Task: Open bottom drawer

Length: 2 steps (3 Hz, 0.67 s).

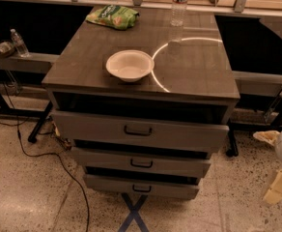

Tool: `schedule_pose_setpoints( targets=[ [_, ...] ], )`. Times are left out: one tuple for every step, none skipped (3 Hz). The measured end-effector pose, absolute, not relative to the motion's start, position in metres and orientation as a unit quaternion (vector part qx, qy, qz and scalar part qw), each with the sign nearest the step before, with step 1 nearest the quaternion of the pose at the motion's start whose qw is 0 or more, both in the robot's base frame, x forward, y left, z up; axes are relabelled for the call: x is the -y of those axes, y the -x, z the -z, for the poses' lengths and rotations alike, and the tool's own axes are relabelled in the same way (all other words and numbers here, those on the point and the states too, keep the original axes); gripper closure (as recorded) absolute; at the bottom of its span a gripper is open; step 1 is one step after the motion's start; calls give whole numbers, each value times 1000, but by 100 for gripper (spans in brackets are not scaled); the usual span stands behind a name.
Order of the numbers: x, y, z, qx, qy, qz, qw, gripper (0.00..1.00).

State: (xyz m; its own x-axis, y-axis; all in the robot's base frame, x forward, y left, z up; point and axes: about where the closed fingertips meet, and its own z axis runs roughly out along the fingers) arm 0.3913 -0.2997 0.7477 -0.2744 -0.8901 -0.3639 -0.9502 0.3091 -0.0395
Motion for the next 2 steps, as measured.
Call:
schedule_pose_setpoints(
  targets=[
    [295,-380,-710,-808,559,-102,155,0],
    [285,-377,-636,-818,542,-110,158,0]
  ],
)
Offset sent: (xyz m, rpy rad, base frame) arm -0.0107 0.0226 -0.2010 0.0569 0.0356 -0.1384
